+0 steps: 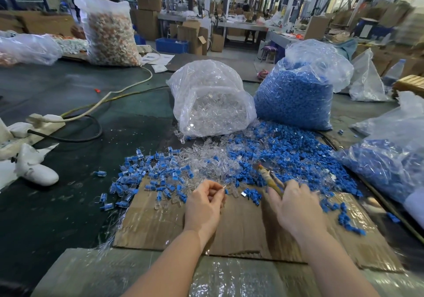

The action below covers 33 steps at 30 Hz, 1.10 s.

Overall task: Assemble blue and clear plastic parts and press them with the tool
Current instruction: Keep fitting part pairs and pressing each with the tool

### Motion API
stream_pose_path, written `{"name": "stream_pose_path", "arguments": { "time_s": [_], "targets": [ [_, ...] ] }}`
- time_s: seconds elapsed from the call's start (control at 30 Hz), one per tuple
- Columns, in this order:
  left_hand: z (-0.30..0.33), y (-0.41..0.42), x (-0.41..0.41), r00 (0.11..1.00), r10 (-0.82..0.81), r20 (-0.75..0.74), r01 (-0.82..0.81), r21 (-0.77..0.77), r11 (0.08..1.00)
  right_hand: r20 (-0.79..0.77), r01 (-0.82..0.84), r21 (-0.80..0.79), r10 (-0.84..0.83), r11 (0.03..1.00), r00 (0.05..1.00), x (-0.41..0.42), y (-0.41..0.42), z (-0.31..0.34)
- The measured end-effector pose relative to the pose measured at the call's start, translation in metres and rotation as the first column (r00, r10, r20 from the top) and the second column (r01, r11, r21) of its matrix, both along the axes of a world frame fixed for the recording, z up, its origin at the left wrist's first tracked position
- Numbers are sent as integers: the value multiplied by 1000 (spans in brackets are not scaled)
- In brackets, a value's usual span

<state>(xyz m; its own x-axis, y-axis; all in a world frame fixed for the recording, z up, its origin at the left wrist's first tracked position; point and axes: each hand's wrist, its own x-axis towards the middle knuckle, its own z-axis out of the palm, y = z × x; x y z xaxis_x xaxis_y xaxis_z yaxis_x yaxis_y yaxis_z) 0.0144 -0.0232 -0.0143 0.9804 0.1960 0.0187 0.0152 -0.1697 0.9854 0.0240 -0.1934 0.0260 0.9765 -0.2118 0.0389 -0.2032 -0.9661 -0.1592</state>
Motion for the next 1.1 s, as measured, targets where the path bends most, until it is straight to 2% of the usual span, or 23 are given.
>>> {"name": "stream_pose_path", "arguments": {
  "time_s": [0.03, 0.1, 0.13, 0.2, 0.33, 0.43, 0.53, 0.7, 1.1],
  "targets": [
    [1, 0, 1, 1000, 15, -14, -16, -36, 999, -29, -52, 154, 58, 987, 998, -3, 4, 3],
    [5, 1, 5, 997, 43, -64, -52, -131, 990, -113, -90, 458, 158, 884, 981, -11, 13, 11],
    [7, 1, 7, 994, 52, -93, -69, -190, 979, -143, -90, 549, 199, 831, 970, -14, 18, 15],
    [9, 1, 10, 989, 58, -136, -94, -269, 959, -200, -77, 629, 257, 774, 946, -21, 25, 21],
    [11, 2, 14, 985, 66, -160, -113, -308, 945, -293, -24, 653, 282, 757, 913, -29, 30, 29],
    [10, 3, 14, 984, 70, -165, -115, -278, 954, -330, 38, 721, 293, 692, 897, -33, 29, 31],
    [10, 3, 14, 983, 81, -165, -121, -254, 960, -335, 39, 728, 305, 685, 892, -38, 27, 36],
    [12, 4, 12, 983, 88, -161, -125, -241, 963, -408, 93, 789, 405, 607, 818, -39, 27, 35],
    [12, 3, 9, 983, 103, -153, -136, -218, 966, -391, 90, 817, 432, 569, 813, -36, 21, 28]
  ]
}}
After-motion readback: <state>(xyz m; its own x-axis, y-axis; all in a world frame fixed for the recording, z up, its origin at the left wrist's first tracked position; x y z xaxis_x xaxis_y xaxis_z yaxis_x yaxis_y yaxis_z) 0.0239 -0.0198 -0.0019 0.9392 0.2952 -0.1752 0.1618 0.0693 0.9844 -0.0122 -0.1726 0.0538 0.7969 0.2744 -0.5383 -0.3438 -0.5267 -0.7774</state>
